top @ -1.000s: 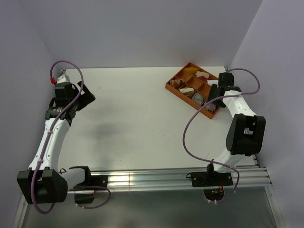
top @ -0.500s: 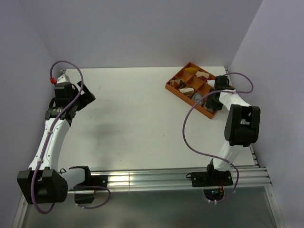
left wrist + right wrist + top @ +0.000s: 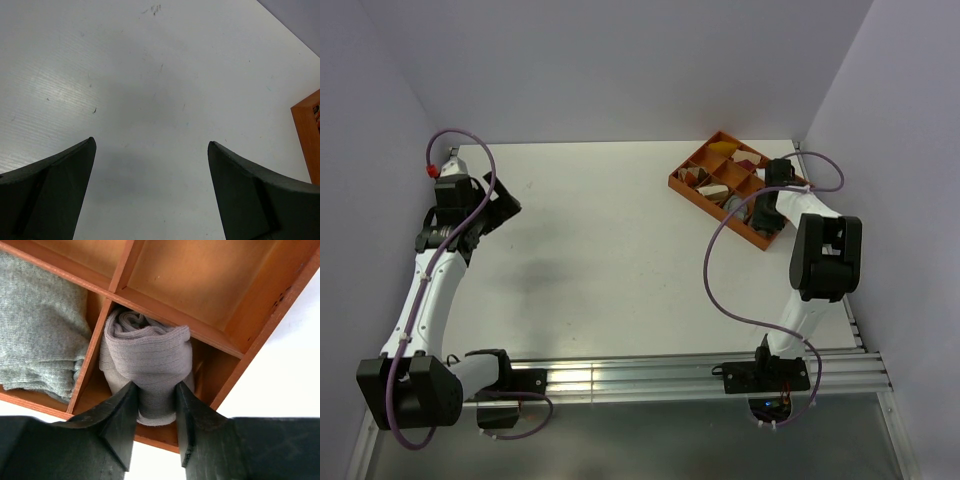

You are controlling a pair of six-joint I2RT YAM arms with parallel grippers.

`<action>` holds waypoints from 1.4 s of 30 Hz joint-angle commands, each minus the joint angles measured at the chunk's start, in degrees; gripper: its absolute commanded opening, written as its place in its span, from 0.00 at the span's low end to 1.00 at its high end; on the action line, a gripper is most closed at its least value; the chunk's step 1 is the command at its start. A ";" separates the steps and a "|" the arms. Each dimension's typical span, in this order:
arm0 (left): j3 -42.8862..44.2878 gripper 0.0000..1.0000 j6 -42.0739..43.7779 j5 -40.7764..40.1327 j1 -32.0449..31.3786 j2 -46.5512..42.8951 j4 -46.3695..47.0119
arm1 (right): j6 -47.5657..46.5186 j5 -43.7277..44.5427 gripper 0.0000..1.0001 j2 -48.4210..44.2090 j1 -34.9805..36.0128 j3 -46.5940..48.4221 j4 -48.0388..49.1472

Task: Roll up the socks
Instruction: Place the sock in the storage box.

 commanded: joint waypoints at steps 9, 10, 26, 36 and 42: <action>-0.71 0.98 0.52 1.10 0.77 -2.46 2.79 | 1.67 -1.30 0.62 -7.18 1.21 6.62 -7.65; -0.72 0.98 0.43 1.10 0.77 -2.54 2.88 | 2.11 -0.86 0.62 -7.97 1.21 6.80 -7.57; -1.59 0.98 0.52 1.10 0.86 -3.51 3.49 | 9.32 3.19 0.41 -8.69 -0.37 3.82 4.29; -1.77 0.98 0.34 2.07 0.86 -3.34 3.76 | 10.46 4.33 0.27 -4.03 -1.60 1.18 9.83; -1.86 0.98 0.43 2.24 0.86 -3.34 3.85 | 9.67 1.70 0.26 -0.87 -1.96 0.82 9.14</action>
